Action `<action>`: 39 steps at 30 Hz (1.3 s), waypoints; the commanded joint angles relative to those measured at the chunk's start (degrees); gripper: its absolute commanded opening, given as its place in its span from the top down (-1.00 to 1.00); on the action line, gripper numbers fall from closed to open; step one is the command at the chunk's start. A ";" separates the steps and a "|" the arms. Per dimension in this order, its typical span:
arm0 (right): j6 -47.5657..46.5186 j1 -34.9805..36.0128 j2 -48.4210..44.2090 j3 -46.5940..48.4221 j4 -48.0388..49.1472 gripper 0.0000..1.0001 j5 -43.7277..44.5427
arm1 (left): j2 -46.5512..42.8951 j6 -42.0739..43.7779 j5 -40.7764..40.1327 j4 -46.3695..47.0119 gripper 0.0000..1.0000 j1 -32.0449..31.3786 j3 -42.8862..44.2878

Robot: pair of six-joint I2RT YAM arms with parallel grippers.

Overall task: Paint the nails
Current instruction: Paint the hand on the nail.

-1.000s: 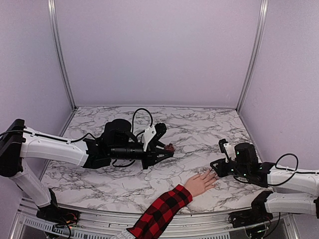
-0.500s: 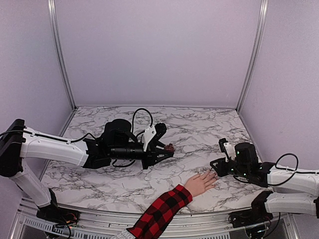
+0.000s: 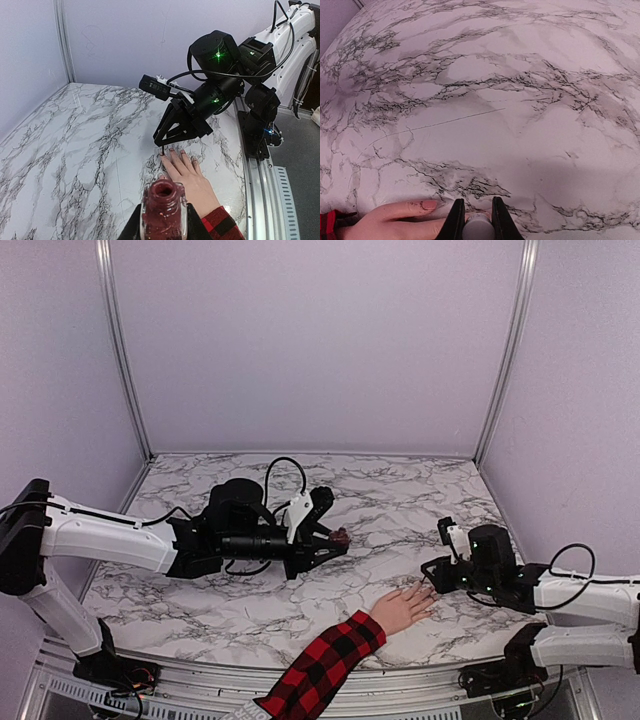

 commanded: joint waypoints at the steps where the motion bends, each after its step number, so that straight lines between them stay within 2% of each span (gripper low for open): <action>1: 0.31 -0.33 0.41 2.67 1.07 1.00 1.19 | 0.80 0.15 0.88 2.14 1.00 0.38 1.74; 18: 0.95 -0.31 1.93 3.28 0.68 1.00 3.48 | 0.67 0.06 0.83 2.09 1.00 0.46 1.48; 39: 0.41 -0.29 0.61 2.58 0.51 1.00 0.28 | 1.06 0.14 1.34 2.12 1.00 0.64 2.29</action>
